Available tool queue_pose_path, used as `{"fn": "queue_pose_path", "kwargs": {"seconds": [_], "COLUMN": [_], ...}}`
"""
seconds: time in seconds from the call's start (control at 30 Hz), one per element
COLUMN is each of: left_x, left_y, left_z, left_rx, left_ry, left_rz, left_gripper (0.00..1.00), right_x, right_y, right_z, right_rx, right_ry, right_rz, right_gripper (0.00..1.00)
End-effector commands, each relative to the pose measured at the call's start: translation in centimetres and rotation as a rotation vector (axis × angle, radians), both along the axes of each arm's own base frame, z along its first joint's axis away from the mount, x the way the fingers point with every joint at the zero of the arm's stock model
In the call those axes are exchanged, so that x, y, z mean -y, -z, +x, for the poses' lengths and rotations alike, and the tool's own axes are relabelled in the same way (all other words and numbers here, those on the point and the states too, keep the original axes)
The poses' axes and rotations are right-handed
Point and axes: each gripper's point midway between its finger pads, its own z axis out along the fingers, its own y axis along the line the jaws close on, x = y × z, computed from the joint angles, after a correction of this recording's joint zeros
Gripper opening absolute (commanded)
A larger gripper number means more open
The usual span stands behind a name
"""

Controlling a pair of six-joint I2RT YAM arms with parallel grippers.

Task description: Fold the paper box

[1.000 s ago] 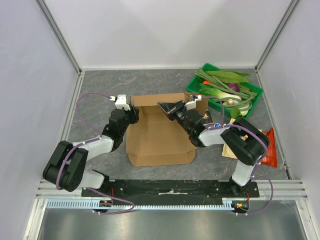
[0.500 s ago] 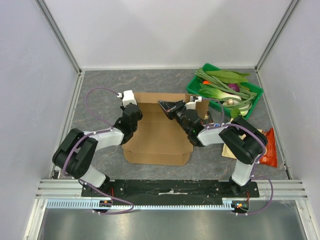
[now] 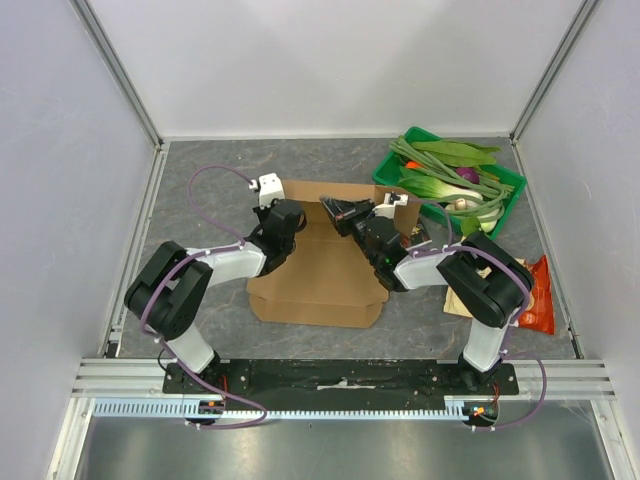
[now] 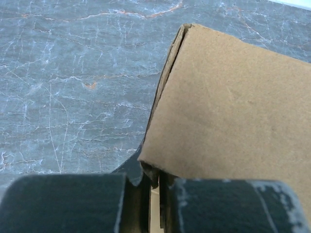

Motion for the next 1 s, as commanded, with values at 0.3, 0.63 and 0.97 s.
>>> {"fn": "queue_pose_path", "kwargs": {"seconds": [0.3,0.63,0.97], "left_x": [-1.0,-2.3,-3.5], "left_y": [-1.8,-2.2,-1.3], "left_z": [-3.9,-4.1,-1.3], "left_rx": [0.012,0.071,0.076], "left_ry": [0.133,0.133,-0.014], "left_rz": [-0.090,-0.156,-0.120], "left_gripper": [0.63,0.53,0.21], "right_x": [-2.4,-2.4,-2.6], "right_y": [-1.5,-1.7,-0.4], "right_z": [-1.5,-1.3,-2.3], "right_rx": [0.058,0.037,0.004], "right_ry": [-0.087,-0.083,-0.135], "right_rz": [-0.012,-0.008,-0.096], "right_gripper": [0.00,0.00,0.40]}}
